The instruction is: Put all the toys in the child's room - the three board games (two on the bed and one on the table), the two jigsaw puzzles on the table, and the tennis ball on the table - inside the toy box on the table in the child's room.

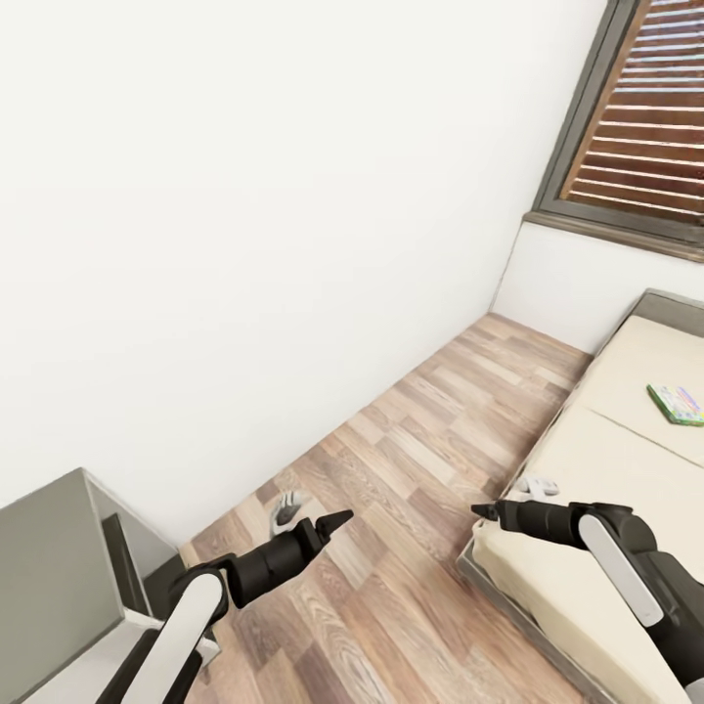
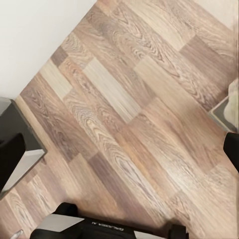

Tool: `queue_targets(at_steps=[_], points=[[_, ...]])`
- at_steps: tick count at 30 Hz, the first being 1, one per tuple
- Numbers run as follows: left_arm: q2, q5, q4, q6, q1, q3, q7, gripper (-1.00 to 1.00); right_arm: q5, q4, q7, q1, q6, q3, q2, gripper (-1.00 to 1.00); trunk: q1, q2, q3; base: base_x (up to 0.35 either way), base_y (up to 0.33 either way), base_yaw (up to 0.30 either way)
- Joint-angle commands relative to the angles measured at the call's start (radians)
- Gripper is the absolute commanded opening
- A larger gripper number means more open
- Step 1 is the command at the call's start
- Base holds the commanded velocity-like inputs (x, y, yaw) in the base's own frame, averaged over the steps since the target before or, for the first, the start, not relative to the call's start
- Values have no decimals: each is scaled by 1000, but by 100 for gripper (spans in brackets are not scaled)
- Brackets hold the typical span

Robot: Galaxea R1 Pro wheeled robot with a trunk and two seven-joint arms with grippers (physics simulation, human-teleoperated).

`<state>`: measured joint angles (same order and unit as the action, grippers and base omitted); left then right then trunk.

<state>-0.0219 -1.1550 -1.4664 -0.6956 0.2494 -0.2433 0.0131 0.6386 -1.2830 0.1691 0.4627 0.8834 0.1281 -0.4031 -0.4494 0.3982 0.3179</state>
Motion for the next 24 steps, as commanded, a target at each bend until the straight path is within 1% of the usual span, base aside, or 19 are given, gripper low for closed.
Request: queue_targets(at_steps=[1, 10, 24], points=[[-2, -2, -1, -2, 0, 3, 2, 100, -8, -1, 8, 2, 3, 0, -1, 100, -1, 2, 1, 0, 0, -268], [-6, -5, -1, -3, -1, 21, 4, 100, -7, -3, 8, 4, 2, -4, -6, 100, -1, 2, -4, 0, 0, -268], [-9, 0, 1, -2, -8, 46, 1, 100, -7, -5, 7, 5, 2, -5, -9, 100, -1, 2, -8, 0, 0, -271]])
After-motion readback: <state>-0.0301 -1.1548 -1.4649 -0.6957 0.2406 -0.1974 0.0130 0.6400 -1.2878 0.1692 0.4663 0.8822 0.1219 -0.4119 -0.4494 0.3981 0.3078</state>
